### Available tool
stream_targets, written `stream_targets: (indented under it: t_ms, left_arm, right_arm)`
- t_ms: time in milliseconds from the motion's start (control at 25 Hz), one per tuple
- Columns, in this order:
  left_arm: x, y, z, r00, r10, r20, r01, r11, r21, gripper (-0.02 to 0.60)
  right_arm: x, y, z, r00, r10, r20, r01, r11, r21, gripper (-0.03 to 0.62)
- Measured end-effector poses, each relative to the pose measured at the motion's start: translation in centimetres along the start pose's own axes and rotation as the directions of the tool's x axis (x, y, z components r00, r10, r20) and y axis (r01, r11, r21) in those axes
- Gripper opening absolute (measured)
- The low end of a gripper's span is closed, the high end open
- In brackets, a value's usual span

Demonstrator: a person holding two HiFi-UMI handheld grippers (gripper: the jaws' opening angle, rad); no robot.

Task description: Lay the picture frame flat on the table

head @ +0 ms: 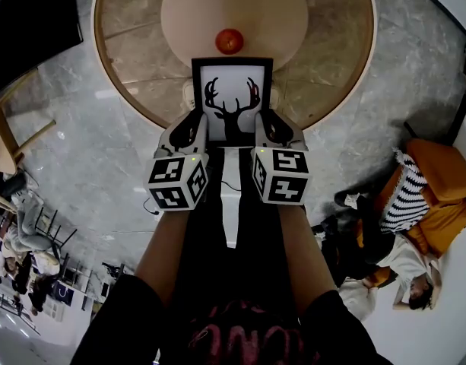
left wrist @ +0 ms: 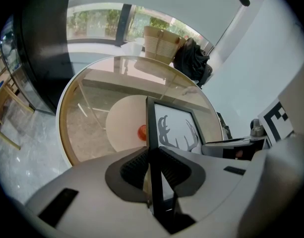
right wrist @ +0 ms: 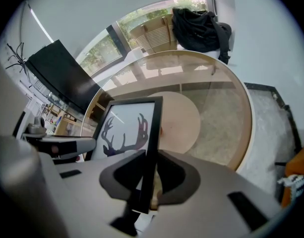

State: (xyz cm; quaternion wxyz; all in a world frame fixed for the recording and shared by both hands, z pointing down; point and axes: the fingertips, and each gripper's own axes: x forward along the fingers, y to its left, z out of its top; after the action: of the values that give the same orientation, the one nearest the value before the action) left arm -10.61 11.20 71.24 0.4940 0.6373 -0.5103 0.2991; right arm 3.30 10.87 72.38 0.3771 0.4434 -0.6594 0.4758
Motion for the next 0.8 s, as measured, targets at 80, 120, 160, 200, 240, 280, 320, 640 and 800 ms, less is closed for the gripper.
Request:
stream_targets:
  t_ms: [80, 120, 160, 200, 240, 280, 320, 640, 800]
  left_arm:
    - [0.16, 0.09, -0.14, 1.000, 0.002, -0.001, -0.002, 1.000, -0.003, 0.071]
    - [0.21, 0.12, -0.20, 1.000, 0.003, -0.002, -0.003, 1.000, -0.004, 0.071]
    - [0.26, 0.15, -0.27, 1.000, 0.004, -0.003, -0.004, 1.000, -0.004, 0.071]
    - [0.33, 0.16, -0.35, 1.000, 0.005, -0.005, -0.005, 1.000, -0.004, 0.071]
    - [0.43, 0.18, -0.41, 1.000, 0.005, -0.007, -0.005, 1.000, -0.004, 0.071]
    - [0.53, 0.20, -0.48, 1.000, 0.005, -0.009, -0.005, 1.000, -0.004, 0.071]
    - [0.64, 0.21, -0.55, 1.000, 0.005, -0.012, -0.005, 1.000, -0.003, 0.071]
    - [0.77, 0.33, -0.48, 1.000, 0.005, -0.016, -0.005, 1.000, 0.003, 0.071]
    - [0.99, 0.42, -0.68, 1.000, 0.004, -0.022, -0.004, 1.000, 0.000, 0.071]
  right_arm:
    - [0.16, -0.03, -0.05, 1.000, 0.001, -0.002, -0.001, 1.000, 0.000, 0.081]
    - [0.21, -0.04, -0.07, 1.000, 0.002, -0.002, -0.002, 1.000, 0.000, 0.081]
    - [0.25, -0.05, -0.09, 1.000, 0.002, -0.003, -0.002, 1.000, 0.000, 0.081]
    - [0.31, -0.08, -0.13, 1.000, 0.001, -0.003, -0.001, 1.000, 0.000, 0.081]
    - [0.39, -0.13, -0.16, 1.000, 0.001, -0.004, -0.001, 1.000, 0.000, 0.081]
    - [0.48, -0.18, -0.20, 1.000, 0.000, -0.005, 0.000, 1.000, 0.000, 0.081]
    - [0.57, -0.23, -0.24, 1.000, -0.001, -0.006, 0.001, 1.000, -0.001, 0.081]
    - [0.57, -0.13, -0.28, 1.000, 0.000, -0.006, 0.000, 1.000, -0.005, 0.081]
    - [0.64, -0.17, -0.32, 1.000, 0.005, -0.002, -0.005, 1.000, -0.006, 0.082]
